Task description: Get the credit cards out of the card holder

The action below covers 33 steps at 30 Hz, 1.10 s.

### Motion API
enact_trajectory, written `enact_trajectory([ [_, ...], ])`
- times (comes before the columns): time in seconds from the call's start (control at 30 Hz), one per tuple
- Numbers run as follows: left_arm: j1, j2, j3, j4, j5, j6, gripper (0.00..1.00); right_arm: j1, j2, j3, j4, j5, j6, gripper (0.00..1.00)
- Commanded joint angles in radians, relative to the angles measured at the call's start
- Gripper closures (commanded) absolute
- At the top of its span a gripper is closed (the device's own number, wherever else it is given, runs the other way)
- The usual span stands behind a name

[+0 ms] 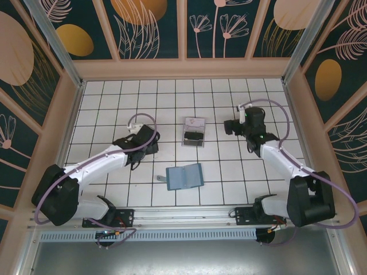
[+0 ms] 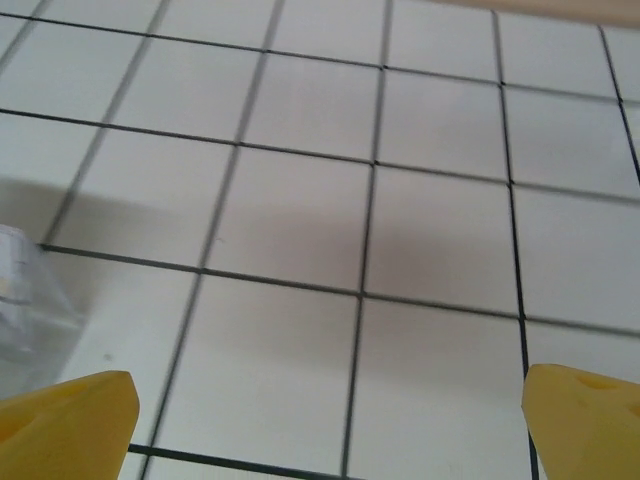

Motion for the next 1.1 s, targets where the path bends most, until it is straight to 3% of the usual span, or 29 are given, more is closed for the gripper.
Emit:
enact_trajectory([
  [0.0, 0.070, -0.022, -0.013, 0.038, -0.193, 0.047, 0.01, -0.056, -0.031, -0.115, 0.244, 0.032, 0.105, 0.01],
  [0.2, 0.210, -0.109, -0.136, 0.263, -0.321, 0.145, 0.02, -0.127, 0.012, -0.259, 0.503, 0.096, 0.145, 0.01],
  [0.4, 0.373, -0.205, -0.311, 0.578, -0.376, 0.243, 0.01, -0.184, 0.106, -0.365, 0.808, 0.104, 0.171, 0.01],
  [0.5, 0.448, -0.208, -0.356, 0.701, -0.372, 0.283, 0.01, -0.188, 0.153, -0.338, 0.843, 0.069, 0.124, 0.01],
  [0.73, 0.535, -0.104, -0.558, 1.294, -0.198, 0.443, 0.02, -0.229, 0.231, -0.377, 1.044, -0.023, 0.102, 0.01],
  [0.93, 0.568, 0.023, -0.537, 1.518, -0.046, 0.557, 0.01, -0.257, 0.271, -0.425, 1.155, -0.117, 0.102, 0.01],
  [1.07, 0.587, 0.113, -0.520, 1.594, 0.068, 0.574, 0.01, -0.263, 0.283, -0.447, 1.205, -0.106, 0.109, 0.01],
])
